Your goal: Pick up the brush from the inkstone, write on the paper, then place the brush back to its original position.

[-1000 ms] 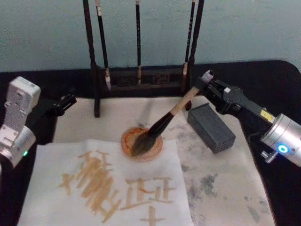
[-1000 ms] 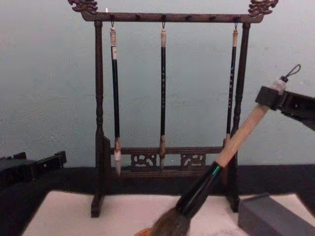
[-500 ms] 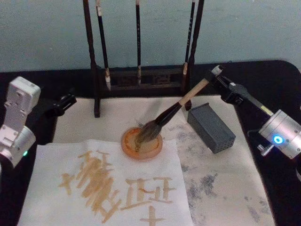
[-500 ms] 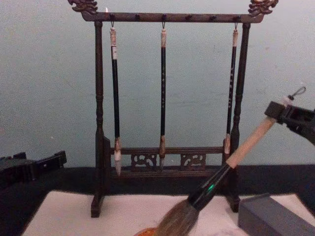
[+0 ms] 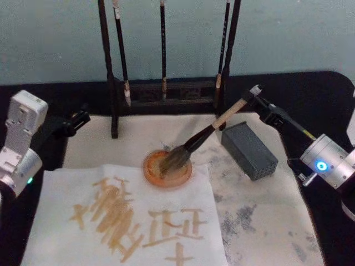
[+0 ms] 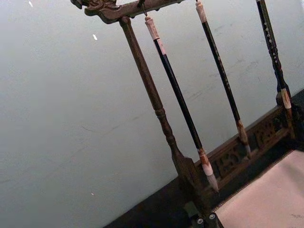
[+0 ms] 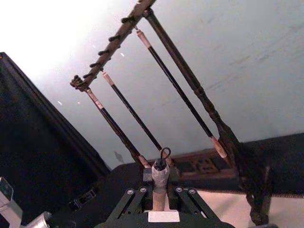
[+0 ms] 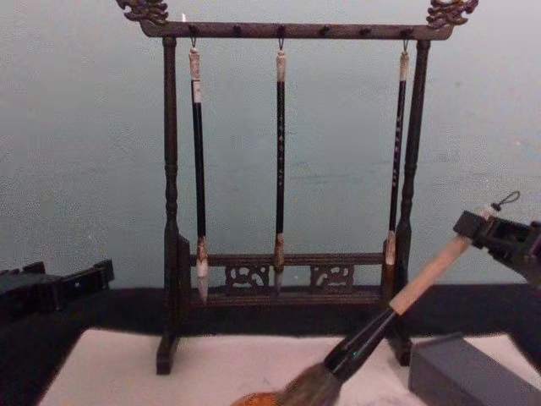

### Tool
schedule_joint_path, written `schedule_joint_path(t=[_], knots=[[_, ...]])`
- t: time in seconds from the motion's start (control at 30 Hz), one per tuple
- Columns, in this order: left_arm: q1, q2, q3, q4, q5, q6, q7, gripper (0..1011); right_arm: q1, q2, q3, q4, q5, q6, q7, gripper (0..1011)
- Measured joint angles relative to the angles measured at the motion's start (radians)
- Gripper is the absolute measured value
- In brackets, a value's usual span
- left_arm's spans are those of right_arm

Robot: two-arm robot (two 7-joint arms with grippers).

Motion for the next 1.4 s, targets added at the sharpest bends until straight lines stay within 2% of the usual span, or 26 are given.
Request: schedule_joint_path(t=[0.5,1.4], knots=[[0.0,0.0,0.0,0.0,0.0,0.0,0.0,1002,0.021,-0.019,-0.004,0.065,0.057,0.029,0.008,171],[0.0,0.0,0.0,0.0,0.0,0.0,0.0,1000,0.018,-0.007,-0.015,0.08,0.099,0.045,-0.024,171]])
